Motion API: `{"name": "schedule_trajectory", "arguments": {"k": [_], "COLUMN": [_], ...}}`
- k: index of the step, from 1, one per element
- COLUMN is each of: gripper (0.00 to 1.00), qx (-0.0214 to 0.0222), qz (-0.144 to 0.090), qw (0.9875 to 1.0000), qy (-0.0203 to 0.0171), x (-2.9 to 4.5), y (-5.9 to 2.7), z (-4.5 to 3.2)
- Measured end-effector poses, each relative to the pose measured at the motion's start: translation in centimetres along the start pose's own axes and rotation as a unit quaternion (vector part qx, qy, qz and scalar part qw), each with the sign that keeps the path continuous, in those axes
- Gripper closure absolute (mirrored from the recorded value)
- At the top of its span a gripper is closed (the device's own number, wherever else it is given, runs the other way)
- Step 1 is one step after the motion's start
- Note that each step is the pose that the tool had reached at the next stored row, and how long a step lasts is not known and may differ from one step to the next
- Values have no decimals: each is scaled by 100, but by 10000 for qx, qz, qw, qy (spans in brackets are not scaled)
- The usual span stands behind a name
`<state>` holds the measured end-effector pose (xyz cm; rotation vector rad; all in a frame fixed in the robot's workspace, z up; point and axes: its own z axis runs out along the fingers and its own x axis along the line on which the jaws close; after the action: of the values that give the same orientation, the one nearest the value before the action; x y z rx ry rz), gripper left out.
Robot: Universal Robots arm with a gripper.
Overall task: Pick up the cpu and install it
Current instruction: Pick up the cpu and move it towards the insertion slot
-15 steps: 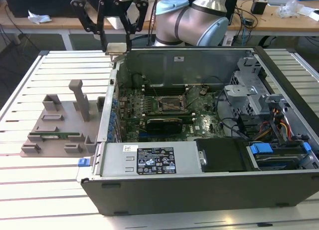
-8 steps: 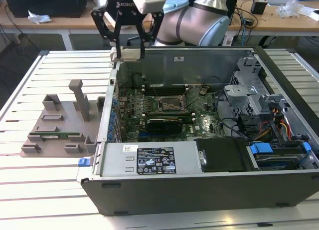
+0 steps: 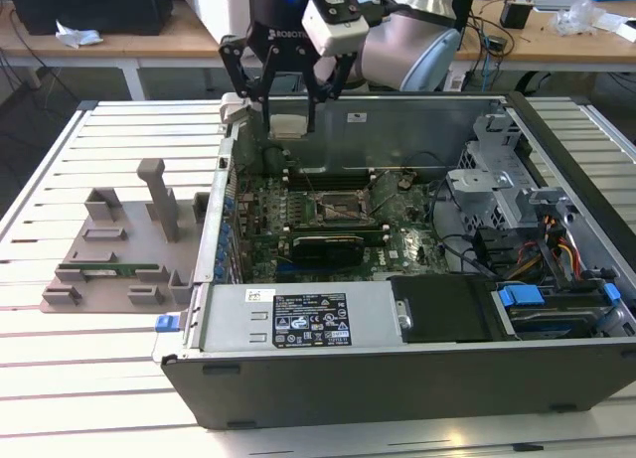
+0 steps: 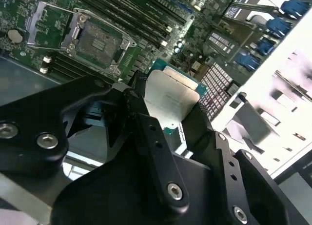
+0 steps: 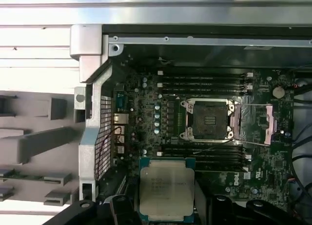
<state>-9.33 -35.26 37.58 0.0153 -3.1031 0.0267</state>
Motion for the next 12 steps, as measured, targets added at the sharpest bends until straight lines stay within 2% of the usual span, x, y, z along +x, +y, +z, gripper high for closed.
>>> {"name": "schedule_trajectory", "arguments": {"k": [12], "gripper": [46], "qx": [-1], "qz": [-1], "qw": [10000], "qy": [15], "x": [-145], "y": [2], "z": [142]}}
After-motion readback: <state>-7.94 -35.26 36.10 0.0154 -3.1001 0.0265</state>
